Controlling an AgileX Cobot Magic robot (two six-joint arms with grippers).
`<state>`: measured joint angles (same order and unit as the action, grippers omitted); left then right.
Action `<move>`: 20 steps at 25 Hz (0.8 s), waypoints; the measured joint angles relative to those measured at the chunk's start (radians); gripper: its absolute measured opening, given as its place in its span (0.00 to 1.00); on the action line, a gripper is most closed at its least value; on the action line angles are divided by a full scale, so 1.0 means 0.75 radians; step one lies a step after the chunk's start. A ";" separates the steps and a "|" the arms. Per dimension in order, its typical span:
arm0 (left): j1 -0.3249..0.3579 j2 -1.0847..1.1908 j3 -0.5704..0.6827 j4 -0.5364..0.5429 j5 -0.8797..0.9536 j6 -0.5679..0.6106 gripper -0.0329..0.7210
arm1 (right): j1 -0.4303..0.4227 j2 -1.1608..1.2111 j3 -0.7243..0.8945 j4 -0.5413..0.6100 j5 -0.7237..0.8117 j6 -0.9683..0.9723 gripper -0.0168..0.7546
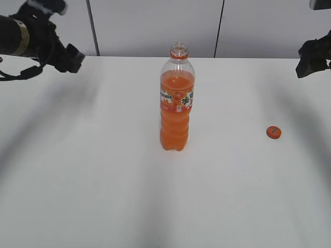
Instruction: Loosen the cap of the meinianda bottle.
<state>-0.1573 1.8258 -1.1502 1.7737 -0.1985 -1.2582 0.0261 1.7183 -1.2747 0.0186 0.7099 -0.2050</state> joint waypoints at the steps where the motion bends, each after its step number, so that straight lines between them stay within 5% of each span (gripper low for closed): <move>1: 0.000 -0.015 0.000 -0.022 0.095 -0.007 0.71 | 0.000 -0.009 0.000 -0.002 0.000 0.000 0.78; 7: 0.004 -0.034 0.000 -0.284 0.617 0.098 0.71 | 0.000 -0.068 -0.005 -0.006 0.002 0.000 0.78; 9: 0.014 -0.034 0.000 -0.511 0.699 0.313 0.71 | 0.000 -0.091 -0.009 -0.008 0.003 0.000 0.78; 15: 0.024 -0.036 0.000 -1.530 0.921 1.186 0.71 | 0.000 -0.145 -0.011 -0.011 0.014 0.000 0.78; 20: 0.024 -0.065 -0.001 -2.043 1.234 1.686 0.71 | 0.000 -0.226 -0.011 -0.012 0.134 0.000 0.78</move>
<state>-0.1394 1.7774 -1.1511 0.2412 0.7271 0.0061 0.0261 1.5486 -1.2830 0.0099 0.8105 -0.2050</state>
